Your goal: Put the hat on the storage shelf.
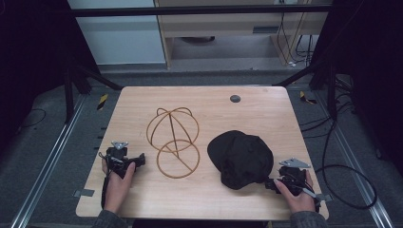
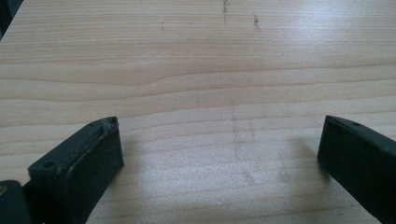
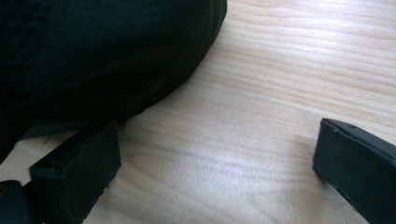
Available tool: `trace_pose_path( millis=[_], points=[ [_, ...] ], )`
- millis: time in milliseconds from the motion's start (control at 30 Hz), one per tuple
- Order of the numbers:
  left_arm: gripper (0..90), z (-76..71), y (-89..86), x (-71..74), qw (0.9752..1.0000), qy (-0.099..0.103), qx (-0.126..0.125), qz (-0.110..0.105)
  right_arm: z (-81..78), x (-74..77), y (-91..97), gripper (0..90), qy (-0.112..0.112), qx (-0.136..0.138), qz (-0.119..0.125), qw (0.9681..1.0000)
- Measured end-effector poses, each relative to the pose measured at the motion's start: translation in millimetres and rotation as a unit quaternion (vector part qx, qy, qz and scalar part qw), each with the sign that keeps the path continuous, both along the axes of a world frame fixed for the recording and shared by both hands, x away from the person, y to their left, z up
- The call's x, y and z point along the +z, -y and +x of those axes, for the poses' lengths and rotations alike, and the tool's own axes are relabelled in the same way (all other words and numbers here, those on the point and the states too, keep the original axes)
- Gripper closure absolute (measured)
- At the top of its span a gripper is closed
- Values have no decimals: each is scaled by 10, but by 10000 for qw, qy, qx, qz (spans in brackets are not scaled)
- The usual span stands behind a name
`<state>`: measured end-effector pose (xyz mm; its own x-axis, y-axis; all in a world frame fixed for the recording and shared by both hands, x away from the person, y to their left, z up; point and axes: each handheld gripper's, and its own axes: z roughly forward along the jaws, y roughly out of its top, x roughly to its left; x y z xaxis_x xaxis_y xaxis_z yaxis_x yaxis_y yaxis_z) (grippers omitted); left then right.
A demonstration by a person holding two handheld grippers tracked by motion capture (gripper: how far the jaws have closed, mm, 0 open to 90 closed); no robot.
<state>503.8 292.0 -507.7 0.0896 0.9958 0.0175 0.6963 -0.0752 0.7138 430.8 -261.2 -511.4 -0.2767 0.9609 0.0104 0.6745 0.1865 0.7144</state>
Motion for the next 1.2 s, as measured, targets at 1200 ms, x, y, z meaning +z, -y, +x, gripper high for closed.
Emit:
trace_pose_path(
  millis=[1200],
  points=[
    [0, -6, 13, 1, 10000, -8, -16, 1, 189, 1155, -615, 67, -436, 1377, -141, 9894]
  ],
)
